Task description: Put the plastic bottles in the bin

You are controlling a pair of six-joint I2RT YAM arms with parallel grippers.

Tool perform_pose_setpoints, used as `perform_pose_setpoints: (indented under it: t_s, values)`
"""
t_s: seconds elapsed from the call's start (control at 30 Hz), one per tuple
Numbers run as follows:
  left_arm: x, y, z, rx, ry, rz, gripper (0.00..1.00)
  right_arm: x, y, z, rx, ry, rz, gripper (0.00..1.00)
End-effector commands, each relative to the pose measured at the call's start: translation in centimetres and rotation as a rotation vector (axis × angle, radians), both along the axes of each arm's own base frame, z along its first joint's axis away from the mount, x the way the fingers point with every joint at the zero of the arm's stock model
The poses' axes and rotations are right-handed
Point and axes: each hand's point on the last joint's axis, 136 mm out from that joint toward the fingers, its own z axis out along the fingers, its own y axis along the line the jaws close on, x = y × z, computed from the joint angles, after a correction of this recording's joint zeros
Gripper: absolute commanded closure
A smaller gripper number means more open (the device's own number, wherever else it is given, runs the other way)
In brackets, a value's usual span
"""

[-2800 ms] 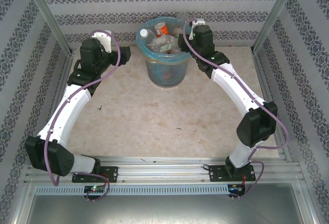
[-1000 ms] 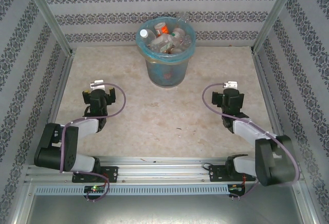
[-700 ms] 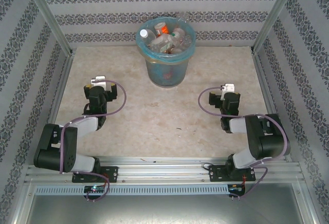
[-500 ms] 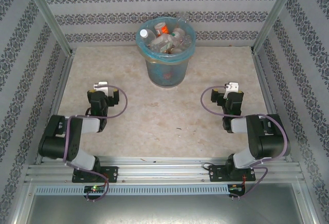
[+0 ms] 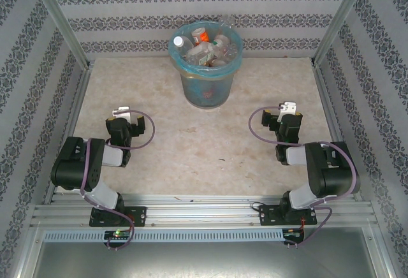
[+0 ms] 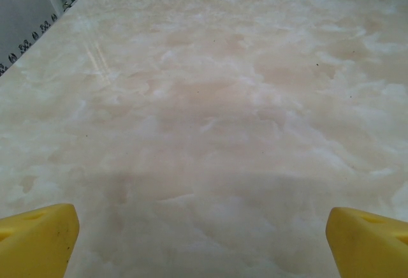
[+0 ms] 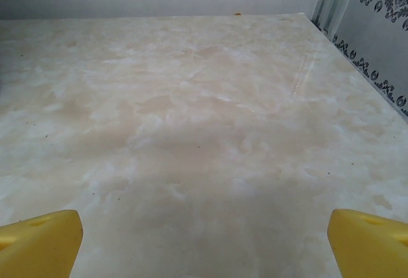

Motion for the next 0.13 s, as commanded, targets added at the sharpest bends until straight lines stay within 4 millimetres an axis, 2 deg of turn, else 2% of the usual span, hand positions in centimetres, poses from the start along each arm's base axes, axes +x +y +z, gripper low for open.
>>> perform_pose_setpoints:
  t_s: [0.0,0.1]
  values:
    - [0.85,0.01,2.09,-0.019,-0.083,0.0,0.0,0.52,0.3,1.28,0.003,-0.042,0.001,0.02]
    - [0.51,-0.13,2.15,-0.019,-0.096,-0.004,0.0,0.52,0.3,1.29,0.002,-0.042,0.001,0.02]
